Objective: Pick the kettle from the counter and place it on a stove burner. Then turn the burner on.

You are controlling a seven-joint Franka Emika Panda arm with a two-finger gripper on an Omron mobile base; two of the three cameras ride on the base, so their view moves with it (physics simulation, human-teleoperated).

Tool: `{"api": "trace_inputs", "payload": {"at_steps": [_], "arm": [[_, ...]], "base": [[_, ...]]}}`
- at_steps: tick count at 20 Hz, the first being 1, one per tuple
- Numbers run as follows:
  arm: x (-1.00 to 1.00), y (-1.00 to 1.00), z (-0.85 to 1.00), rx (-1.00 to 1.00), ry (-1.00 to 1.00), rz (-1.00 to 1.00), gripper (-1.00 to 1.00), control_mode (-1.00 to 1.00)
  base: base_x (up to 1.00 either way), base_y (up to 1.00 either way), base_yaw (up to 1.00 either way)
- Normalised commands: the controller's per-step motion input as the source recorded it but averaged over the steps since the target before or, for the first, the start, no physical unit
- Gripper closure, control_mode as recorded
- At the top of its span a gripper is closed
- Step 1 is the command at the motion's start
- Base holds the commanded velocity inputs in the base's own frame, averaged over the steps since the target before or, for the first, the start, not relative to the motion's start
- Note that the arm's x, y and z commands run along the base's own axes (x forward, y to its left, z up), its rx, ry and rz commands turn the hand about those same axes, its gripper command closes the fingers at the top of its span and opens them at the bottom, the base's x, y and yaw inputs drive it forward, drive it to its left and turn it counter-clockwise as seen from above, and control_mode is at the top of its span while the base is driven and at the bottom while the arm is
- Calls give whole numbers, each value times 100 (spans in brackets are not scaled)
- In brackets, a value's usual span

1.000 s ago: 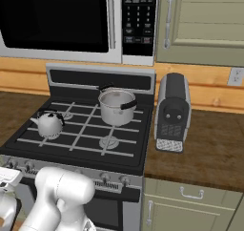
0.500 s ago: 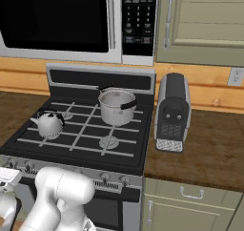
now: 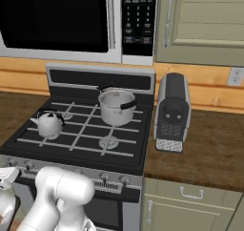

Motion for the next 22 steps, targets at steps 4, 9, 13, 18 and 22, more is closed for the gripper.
{"api": "trace_inputs", "payload": {"at_steps": [4,9,13,18,22], "arm": [[1,41,-22,-27,19,5,100,-100],[9,44,-17,-27,21,3,100,-100],[13,49,-18,-29,18,2,100,-100],[21,44,-5,-25,11,1,100,-100],[22,47,0,-28,9,5,100,-100]], "base": [[0,0,0],[0,0,0],[0,0,0],[0,0,0],[0,0,0]]}}
